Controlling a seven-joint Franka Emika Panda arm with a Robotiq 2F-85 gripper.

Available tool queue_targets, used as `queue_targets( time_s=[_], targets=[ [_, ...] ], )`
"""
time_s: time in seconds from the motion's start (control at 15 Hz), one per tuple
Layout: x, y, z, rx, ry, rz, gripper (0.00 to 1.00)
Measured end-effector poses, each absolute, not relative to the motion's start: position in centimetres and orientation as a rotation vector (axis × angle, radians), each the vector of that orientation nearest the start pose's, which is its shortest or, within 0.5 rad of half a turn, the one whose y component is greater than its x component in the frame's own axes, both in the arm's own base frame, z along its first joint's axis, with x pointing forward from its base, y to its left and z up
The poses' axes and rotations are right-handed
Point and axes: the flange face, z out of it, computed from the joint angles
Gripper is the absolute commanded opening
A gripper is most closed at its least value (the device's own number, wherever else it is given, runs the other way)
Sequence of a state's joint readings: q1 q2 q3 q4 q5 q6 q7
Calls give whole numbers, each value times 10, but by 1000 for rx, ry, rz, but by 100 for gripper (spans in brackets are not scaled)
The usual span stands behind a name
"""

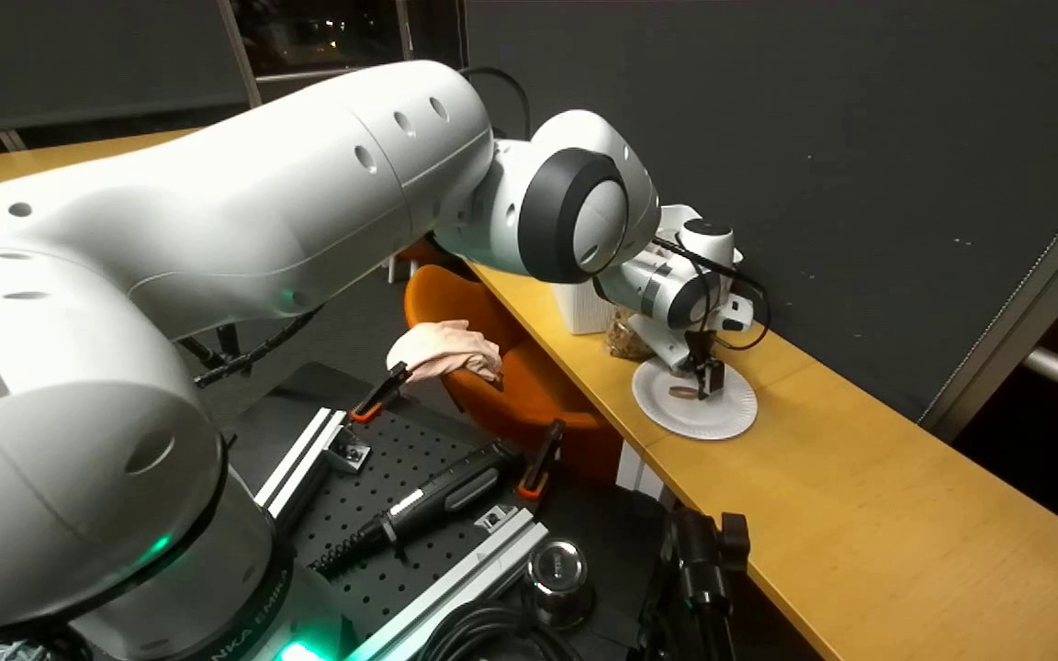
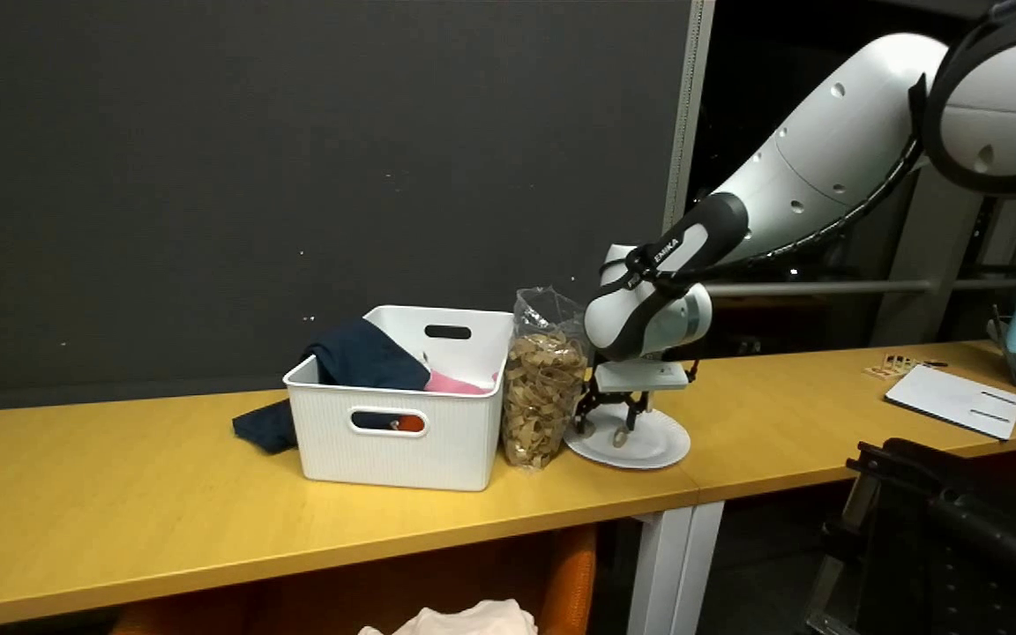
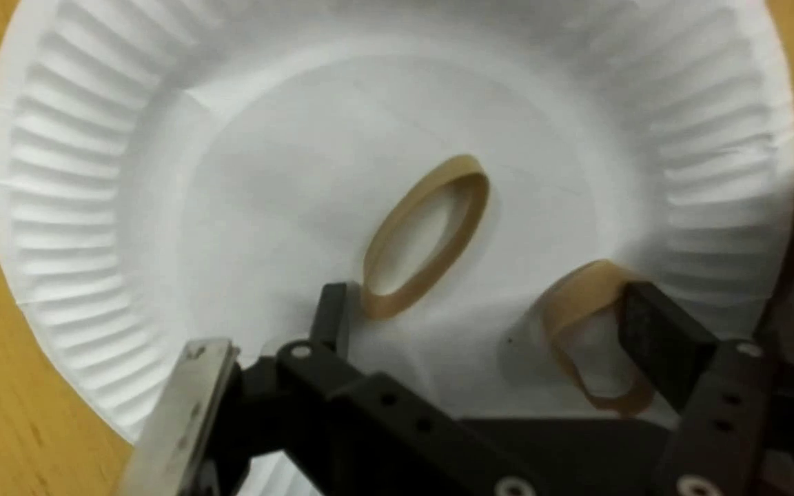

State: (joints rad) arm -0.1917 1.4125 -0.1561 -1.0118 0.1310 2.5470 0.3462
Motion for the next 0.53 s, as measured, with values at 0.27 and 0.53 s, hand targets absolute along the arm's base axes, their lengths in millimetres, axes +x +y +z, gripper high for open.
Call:
queue_targets(
  time_s=[0.27, 0.53],
  targets=[
    [716, -215, -24, -3027, 1028, -218, 42],
    [722, -215, -17, -3022, 1033, -212, 12]
  ],
)
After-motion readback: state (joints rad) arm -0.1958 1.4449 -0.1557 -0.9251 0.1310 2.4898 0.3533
